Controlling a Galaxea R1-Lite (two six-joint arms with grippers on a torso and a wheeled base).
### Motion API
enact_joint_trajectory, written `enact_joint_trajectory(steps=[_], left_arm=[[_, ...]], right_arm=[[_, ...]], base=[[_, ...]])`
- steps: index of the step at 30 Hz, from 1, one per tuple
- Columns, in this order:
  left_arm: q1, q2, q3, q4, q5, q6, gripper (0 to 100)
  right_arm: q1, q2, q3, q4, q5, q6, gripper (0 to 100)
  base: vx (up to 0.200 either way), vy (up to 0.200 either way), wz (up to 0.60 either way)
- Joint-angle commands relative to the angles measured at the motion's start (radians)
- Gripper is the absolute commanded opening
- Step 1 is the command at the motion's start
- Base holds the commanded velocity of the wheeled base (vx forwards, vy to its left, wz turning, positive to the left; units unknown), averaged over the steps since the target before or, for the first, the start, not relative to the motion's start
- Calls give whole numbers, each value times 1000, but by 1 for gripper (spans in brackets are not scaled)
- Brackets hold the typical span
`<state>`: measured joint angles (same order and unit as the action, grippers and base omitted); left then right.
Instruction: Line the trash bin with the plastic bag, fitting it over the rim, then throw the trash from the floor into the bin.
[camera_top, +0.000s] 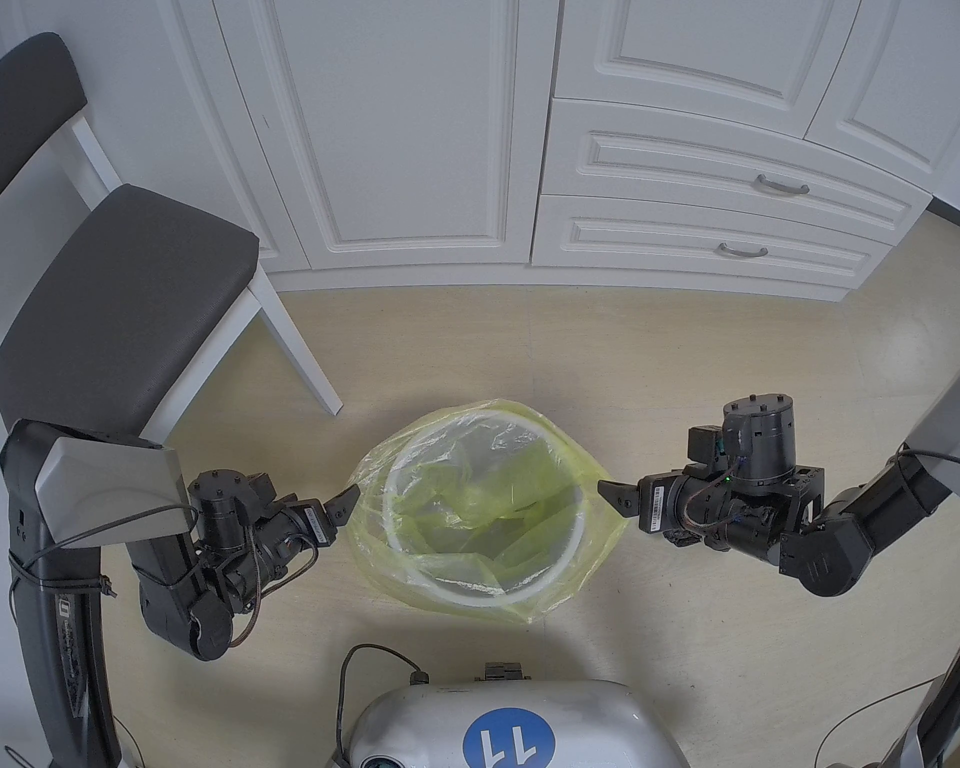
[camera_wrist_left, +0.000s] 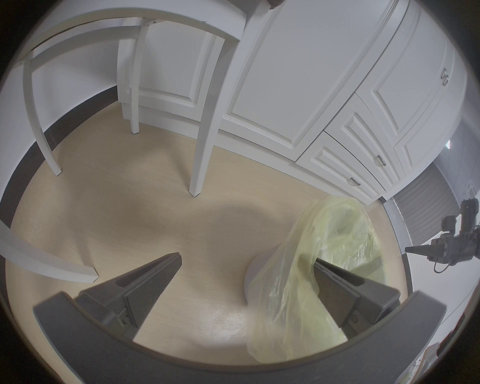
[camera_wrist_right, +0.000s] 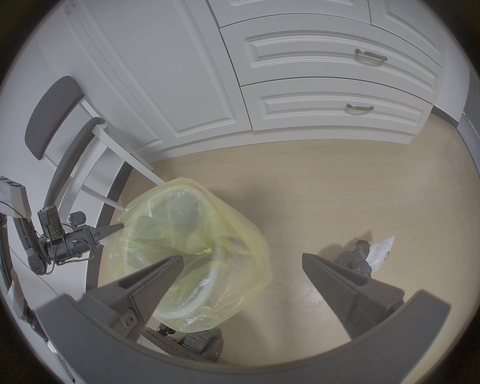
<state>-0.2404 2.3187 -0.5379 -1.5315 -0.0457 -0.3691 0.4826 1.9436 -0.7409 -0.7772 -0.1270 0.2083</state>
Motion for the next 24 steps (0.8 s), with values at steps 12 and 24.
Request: enact_joint_trajectory(steps=[12,24], left_arm=[[-3,114,-33,1,0,-7,100],[-7,149,-96,1,0,-10,100]], right_arm=[[-4,32,-17,0,0,0,100],[-62,173,-94,3,3,0,100]], base=[[0,0,0],[0,0,0]])
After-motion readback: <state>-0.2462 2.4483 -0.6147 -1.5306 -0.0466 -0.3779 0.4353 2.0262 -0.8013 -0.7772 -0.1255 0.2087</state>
